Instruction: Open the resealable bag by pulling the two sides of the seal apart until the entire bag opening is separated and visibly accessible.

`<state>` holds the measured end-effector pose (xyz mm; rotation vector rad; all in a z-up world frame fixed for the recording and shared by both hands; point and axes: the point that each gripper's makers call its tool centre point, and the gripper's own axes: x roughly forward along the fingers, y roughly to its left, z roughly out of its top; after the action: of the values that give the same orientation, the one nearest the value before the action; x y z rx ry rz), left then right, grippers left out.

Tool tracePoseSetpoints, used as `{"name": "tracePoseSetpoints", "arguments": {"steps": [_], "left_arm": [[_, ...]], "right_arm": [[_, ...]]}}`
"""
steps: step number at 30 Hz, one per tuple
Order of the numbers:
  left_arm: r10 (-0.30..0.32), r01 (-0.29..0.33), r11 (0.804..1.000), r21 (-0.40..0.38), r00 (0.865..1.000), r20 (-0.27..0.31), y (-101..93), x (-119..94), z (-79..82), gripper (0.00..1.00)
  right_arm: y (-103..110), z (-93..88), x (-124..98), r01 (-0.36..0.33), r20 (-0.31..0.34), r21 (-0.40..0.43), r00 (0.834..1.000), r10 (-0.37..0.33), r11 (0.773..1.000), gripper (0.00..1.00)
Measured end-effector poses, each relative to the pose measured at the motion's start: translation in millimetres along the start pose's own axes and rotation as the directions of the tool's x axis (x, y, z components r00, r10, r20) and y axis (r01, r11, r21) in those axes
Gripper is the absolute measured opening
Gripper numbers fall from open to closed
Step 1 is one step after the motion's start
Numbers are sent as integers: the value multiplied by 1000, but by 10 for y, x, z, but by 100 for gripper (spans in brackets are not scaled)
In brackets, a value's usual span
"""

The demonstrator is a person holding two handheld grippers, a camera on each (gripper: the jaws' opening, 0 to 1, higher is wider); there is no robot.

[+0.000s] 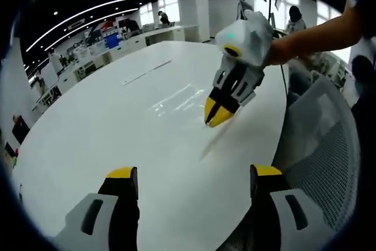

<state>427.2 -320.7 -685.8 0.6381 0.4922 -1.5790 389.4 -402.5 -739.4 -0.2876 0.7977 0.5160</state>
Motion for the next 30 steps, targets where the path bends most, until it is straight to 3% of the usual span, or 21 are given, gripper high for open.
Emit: {"name": "tracePoseSetpoints", "arguments": {"steps": [9,16,30], "left_arm": [[-7,8,1000,19,999,-36,-67,29,-130,69],[-19,25,996,80,997,-69,-178,58,-201,68],[-38,53,982,182,996,-87,-231,186,-129,65]], "right_arm": [[166,71,-39,-28,6,-18,1000,28,999,1],[296,119,-54,-44,14,-26,999,44,999,0],[491,163,-45,-73,16,-45,997,74,996,0]]}}
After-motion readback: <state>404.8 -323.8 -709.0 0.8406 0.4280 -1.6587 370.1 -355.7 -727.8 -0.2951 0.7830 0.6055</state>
